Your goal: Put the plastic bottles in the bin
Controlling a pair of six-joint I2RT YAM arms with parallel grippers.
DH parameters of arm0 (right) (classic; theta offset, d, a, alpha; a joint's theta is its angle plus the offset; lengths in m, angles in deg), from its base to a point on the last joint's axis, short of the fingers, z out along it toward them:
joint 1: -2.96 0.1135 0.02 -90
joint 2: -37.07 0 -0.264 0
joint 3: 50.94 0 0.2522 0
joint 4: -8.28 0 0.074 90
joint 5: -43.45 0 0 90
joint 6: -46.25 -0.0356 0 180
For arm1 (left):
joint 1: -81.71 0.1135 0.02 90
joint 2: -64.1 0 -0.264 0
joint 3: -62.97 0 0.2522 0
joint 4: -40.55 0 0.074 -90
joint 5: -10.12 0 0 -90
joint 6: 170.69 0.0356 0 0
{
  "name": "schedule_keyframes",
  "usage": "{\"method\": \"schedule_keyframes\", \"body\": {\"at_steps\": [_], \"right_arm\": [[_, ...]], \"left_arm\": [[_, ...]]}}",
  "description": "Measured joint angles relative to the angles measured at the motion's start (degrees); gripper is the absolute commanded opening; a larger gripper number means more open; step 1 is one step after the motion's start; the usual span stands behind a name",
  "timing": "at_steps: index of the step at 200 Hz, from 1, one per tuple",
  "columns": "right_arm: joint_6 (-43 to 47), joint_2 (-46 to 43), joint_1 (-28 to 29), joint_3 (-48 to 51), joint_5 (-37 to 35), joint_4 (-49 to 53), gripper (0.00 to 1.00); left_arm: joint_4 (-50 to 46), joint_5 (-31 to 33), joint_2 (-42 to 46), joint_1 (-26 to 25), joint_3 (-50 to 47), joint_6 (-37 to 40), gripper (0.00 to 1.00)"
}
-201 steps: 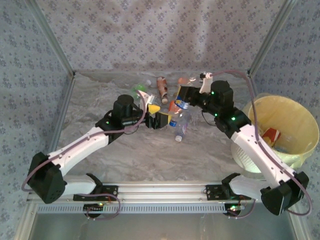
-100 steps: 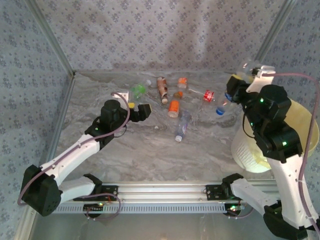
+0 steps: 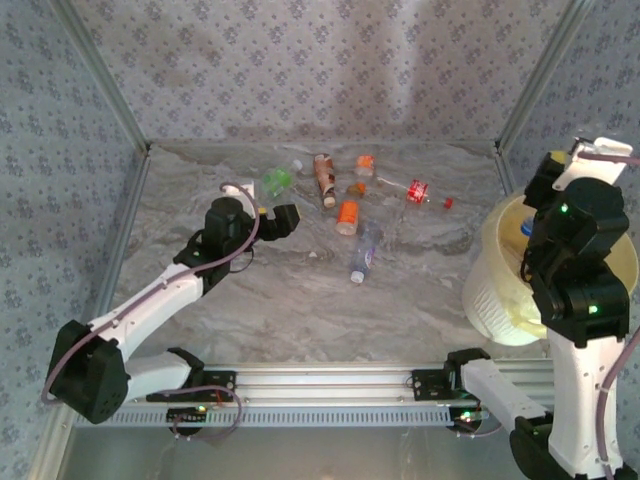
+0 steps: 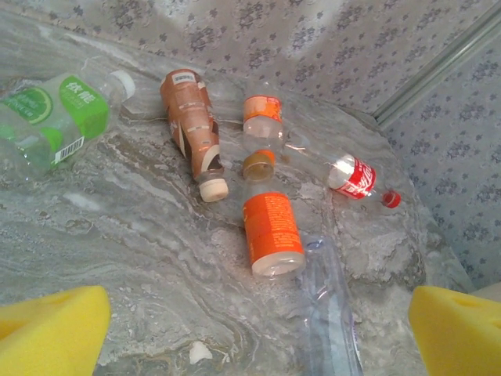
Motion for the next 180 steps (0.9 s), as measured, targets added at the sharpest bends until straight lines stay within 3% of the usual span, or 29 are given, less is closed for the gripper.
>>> {"method": "schedule_keyframes", "body": {"at_steps": [62,92,113,180], "right_arm": [[-2.84,0.44,-8.68,2.12,-1.01,8.17,0.43],[-6.80,1.22,-10.88,9.84,3.02,11.50,0.68],[-8.52,2.80,-11.02,13.62,5.49,13.46,0.79],[-10.40,0.07,-11.02,12.48,10.84,14.71,0.87]], "left_arm": [[1.31,-1.05,-1.64,0.46,0.00,-1.53,0.98],[1.38,-1.14,-1.62,0.46,0.00,-1.77,0.98],[1.33,-1.11,-1.62,0.48,-0.02,-1.81,0.98],[1.33,-1.05,-1.62,0.48,-0.72,-2.23,0.98]]}}
